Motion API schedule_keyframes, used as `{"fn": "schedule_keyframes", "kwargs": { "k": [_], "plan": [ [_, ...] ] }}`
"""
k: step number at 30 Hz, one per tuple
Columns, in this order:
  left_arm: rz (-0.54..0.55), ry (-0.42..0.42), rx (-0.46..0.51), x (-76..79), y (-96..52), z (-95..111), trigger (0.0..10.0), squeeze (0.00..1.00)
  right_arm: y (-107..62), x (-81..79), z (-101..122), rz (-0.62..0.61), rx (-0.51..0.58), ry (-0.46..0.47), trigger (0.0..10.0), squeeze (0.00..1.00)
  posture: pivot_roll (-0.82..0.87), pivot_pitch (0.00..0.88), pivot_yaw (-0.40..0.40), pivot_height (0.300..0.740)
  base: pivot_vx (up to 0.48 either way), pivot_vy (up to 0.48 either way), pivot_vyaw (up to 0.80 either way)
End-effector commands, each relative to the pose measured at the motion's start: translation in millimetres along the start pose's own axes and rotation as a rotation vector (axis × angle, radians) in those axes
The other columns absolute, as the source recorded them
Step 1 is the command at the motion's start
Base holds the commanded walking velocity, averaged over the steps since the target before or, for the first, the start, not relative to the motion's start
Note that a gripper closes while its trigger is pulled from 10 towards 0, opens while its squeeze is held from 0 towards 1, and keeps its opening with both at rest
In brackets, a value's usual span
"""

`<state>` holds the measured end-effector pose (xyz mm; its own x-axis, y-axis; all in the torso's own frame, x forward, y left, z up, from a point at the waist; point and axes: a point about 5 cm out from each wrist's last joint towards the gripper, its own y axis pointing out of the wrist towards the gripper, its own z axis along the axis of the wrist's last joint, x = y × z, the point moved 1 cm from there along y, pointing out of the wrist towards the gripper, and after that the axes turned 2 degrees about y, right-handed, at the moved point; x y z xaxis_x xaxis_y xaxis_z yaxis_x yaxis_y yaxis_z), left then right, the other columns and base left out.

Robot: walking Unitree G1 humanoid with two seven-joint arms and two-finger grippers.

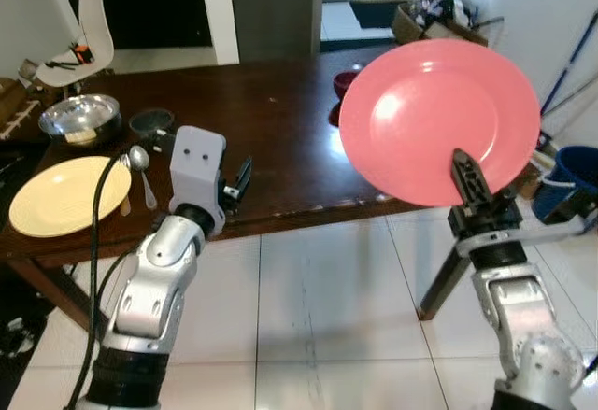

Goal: Setting the table

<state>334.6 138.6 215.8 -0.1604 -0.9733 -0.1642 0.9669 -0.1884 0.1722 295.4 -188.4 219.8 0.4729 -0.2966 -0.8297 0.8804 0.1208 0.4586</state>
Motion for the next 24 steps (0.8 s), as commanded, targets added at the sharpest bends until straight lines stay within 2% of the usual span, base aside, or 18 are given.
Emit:
{"fn": "schedule_keyframes", "kwargs": {
  "k": [1,8,18,24],
  "plan": [
    [-0.012,-0.009,-0.018,4.0,-0.2,-4.5,10.0,0.00,-4.3,4.0,4.3,-0.024,0.010,-0.009,10.0,0.00,-0.06,0.031,0.109,0.740,0.480,0.000,0.00],
    [-0.016,-0.009,-0.017,4.4,0.3,-4.4,10.0,0.00,-6.6,10.4,6.7,-0.061,0.014,-0.026,10.0,0.00,-0.06,0.033,0.110,0.740,0.480,0.000,0.00],
    [-0.021,-0.007,-0.016,4.7,0.7,-4.8,10.0,0.00,-11.2,22.2,-1.0,-0.109,-0.052,-0.062,10.0,0.00,-0.06,0.031,0.107,0.740,0.480,0.000,0.00],
    [-0.025,-0.006,-0.018,6.2,0.4,-5.6,10.0,0.00,-19.0,36.5,-6.6,-0.179,-0.087,-0.103,10.0,0.00,-0.06,0.029,0.107,0.740,0.480,0.000,0.00]
  ]
}}
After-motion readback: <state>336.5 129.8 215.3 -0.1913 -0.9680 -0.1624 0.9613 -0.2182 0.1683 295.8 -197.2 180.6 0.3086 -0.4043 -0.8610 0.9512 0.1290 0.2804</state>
